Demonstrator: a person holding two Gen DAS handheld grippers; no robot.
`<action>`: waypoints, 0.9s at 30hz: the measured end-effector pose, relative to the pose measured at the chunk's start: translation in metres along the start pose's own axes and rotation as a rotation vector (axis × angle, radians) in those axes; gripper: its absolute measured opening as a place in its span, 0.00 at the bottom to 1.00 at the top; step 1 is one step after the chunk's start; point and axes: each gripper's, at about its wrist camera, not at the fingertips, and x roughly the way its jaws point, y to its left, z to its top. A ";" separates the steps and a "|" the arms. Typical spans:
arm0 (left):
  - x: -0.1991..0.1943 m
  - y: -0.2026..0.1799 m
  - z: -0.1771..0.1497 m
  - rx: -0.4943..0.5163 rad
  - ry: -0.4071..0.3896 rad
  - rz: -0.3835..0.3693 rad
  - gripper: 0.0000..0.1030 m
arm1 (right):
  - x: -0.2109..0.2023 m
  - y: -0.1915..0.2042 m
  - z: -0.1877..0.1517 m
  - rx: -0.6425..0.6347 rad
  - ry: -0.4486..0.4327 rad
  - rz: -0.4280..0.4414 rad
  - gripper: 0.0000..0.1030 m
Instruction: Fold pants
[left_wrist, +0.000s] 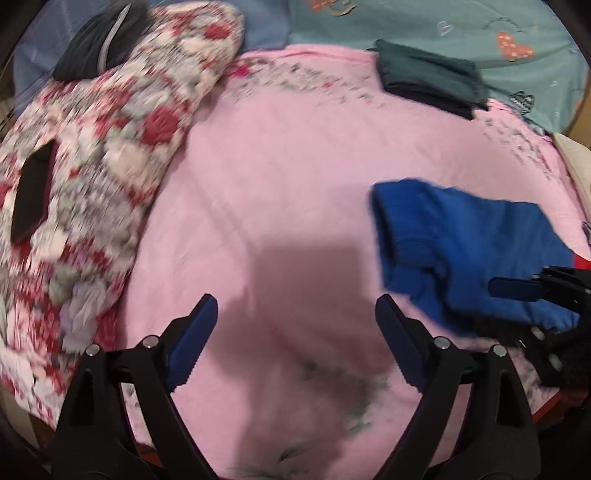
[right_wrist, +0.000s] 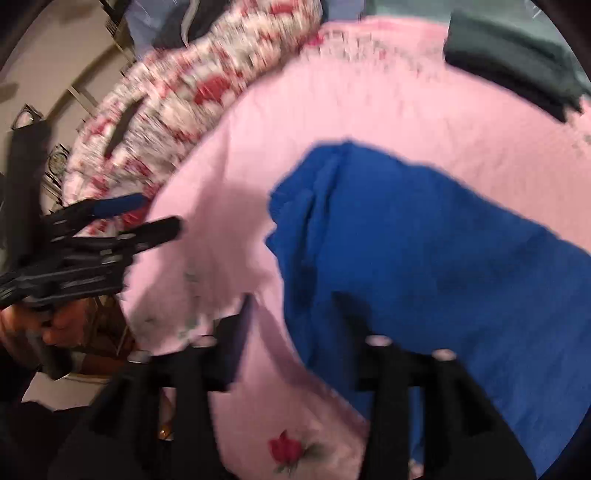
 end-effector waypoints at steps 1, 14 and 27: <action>-0.004 -0.013 0.009 0.029 -0.026 -0.033 0.86 | -0.016 0.001 -0.005 -0.003 -0.048 -0.005 0.53; 0.067 -0.141 -0.013 0.473 -0.008 -0.090 0.88 | -0.142 -0.178 -0.160 0.513 -0.095 -0.464 0.46; 0.002 -0.218 0.033 0.397 -0.023 -0.056 0.88 | -0.307 -0.293 -0.292 0.913 -0.460 -0.633 0.75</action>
